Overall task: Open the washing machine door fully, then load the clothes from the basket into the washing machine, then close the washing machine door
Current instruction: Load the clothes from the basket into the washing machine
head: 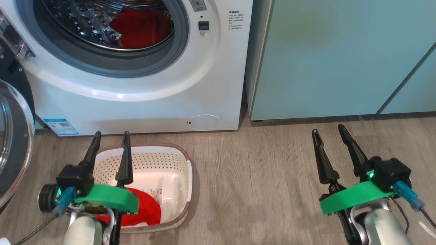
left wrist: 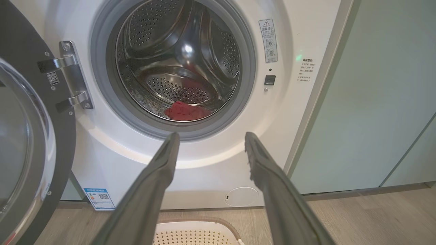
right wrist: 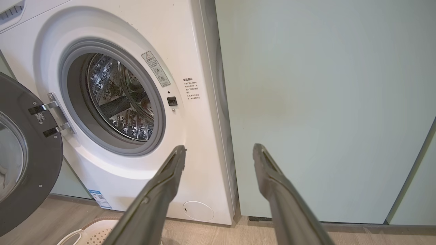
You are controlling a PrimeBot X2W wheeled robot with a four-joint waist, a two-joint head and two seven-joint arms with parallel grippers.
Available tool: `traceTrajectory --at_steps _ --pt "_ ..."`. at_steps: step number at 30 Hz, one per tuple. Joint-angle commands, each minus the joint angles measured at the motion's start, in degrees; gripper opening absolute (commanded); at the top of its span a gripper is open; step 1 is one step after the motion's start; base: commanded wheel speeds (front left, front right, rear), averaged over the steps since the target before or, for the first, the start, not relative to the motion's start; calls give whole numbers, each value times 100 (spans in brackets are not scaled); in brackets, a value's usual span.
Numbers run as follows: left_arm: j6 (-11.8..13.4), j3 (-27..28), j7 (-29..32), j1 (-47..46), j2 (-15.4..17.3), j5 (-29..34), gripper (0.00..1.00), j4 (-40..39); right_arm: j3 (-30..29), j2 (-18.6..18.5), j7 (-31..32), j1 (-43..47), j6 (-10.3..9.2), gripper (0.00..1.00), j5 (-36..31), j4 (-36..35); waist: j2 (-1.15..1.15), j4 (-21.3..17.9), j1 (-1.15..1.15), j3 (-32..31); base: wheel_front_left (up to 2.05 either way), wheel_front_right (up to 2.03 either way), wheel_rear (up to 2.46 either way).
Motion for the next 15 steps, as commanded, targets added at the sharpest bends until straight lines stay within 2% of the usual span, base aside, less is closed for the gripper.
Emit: traceTrajectory --at_steps 1,15 --pt "21 158 -55 -104 28 -35 100 -150 124 -15 -53 -100 0 100 -14 -179 0 4 0 7 0 0 0" --pt "29 116 -55 -188 28 -16 100 211 102 -15 -53 -182 0 100 6 -229 0 33 0 266 0 0 0"
